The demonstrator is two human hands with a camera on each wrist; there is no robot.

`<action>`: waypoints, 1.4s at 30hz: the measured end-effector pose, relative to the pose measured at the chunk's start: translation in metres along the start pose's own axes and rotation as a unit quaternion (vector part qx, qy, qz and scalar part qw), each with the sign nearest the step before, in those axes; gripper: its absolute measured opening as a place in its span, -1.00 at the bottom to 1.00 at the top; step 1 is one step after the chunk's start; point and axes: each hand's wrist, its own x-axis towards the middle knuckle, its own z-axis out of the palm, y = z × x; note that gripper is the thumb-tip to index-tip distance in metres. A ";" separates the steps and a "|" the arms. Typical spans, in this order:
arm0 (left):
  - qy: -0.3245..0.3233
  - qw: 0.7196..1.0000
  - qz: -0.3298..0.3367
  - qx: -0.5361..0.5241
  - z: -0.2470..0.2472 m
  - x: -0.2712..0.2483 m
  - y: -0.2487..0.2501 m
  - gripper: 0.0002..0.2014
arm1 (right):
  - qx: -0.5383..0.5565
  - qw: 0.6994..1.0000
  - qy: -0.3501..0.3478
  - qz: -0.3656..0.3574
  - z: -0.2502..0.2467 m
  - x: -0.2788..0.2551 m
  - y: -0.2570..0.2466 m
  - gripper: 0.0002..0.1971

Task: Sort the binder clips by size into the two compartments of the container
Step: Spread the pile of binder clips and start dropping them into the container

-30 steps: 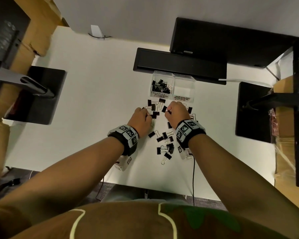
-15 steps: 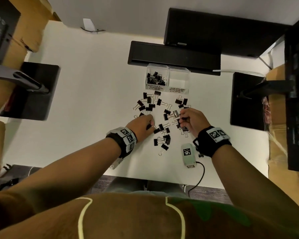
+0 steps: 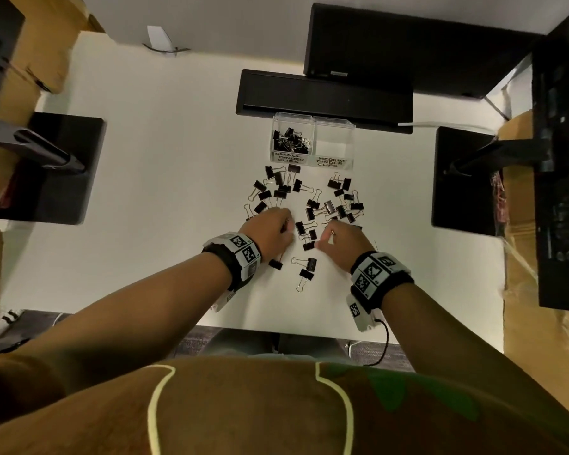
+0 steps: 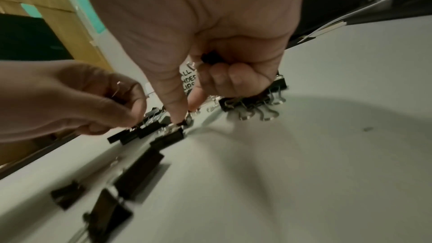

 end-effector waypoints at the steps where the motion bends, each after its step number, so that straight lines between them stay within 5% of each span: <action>1: -0.019 1.000 0.009 0.002 0.002 -0.004 0.002 -0.88 | 0.006 1.000 0.016 -0.002 -0.002 0.003 0.000 -0.87; 9: -0.090 0.994 0.044 0.051 0.012 -0.019 -0.007 -0.68 | -0.050 0.998 0.023 -0.024 0.008 0.014 -0.009 -0.69; 19: -0.033 0.997 0.028 0.063 0.001 -0.012 -0.017 -0.79 | -0.113 0.992 0.008 -0.057 0.000 0.022 -0.017 -0.80; 23: -0.075 0.992 0.067 0.072 0.013 -0.016 -0.002 -0.76 | -0.193 0.978 -0.023 -0.075 -0.001 0.023 -0.021 -0.84; 29: -0.084 0.988 0.114 0.068 0.034 -0.019 0.022 -0.63 | 0.096 0.994 0.046 -0.022 -0.021 0.022 -0.008 -0.71; 34: -0.084 0.985 0.123 0.090 0.035 -0.011 0.019 -0.75 | 0.338 0.928 0.110 0.109 -0.054 0.017 0.026 -0.85; 38: -0.058 0.990 0.093 0.089 0.028 -0.004 0.009 -0.78 | 0.355 0.916 0.128 0.136 -0.062 0.011 0.048 -0.80; 42: -0.044 0.991 0.085 0.095 0.024 0.005 0.015 -0.82 | 0.251 0.951 0.117 0.137 -0.051 0.010 0.058 -0.84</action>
